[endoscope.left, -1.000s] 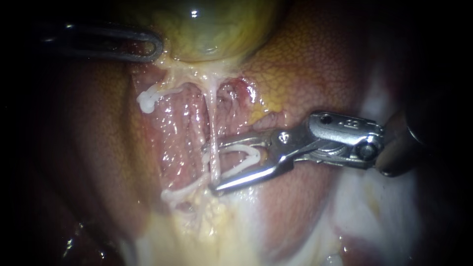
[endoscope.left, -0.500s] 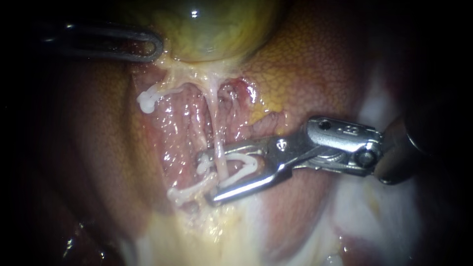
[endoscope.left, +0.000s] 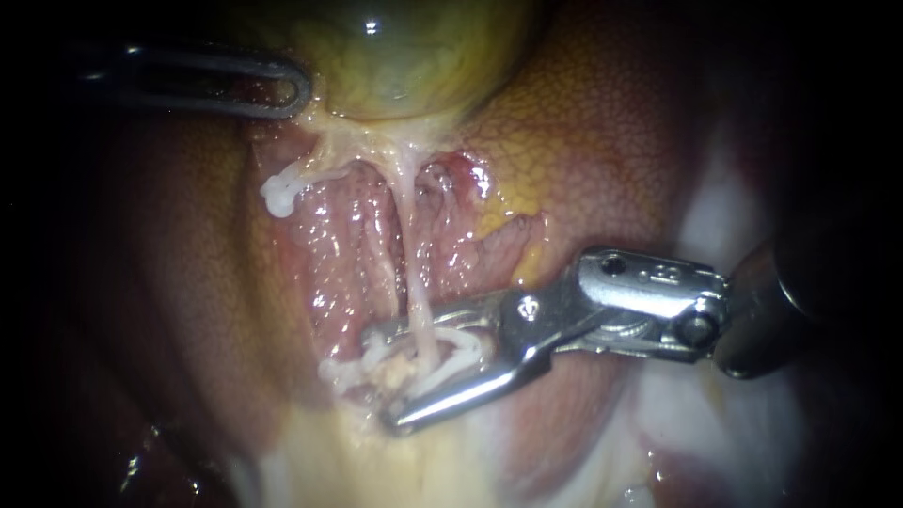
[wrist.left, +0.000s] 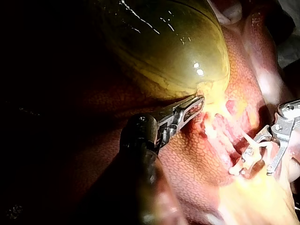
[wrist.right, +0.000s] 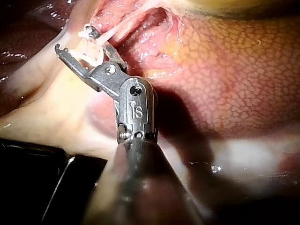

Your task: Clipping first clip right tube

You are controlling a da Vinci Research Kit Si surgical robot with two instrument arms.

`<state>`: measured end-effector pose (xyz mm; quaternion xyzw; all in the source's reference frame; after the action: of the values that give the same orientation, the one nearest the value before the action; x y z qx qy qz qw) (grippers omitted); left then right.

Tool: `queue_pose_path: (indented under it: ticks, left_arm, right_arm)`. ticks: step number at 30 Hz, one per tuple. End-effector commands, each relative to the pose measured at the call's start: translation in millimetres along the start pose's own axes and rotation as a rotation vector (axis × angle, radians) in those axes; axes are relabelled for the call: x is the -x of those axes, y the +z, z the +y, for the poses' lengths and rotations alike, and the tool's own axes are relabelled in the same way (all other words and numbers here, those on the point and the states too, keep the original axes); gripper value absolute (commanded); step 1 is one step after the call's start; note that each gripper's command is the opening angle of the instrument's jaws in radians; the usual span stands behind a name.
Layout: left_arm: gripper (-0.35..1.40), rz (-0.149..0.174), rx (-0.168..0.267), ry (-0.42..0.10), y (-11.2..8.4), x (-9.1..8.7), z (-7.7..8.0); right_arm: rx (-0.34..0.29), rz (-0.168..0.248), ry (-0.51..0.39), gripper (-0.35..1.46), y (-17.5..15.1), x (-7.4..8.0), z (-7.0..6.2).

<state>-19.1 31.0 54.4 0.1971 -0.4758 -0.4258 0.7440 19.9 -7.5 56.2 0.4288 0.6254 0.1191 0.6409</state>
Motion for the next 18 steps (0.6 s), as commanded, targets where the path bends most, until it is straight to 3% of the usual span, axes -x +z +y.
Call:
queue_pose_path:
  ticks: [1,9,18]
  left_arm:
    - [-0.35,0.000,-0.001,0.000,0.0,0.0,0.0]
    - [-0.35,0.000,-0.001,0.000,0.0,0.0,0.0]
    - [-0.35,0.000,-0.001,0.000,-0.1,0.0,0.0]
  right_arm:
    - [0.000,0.000,0.001,0.35,0.0,-0.2,-0.1]
    - [-0.003,0.003,0.017,0.24,-0.1,-1.0,-0.1]
    - [-0.002,0.004,0.053,-0.05,-0.3,-1.0,0.3]
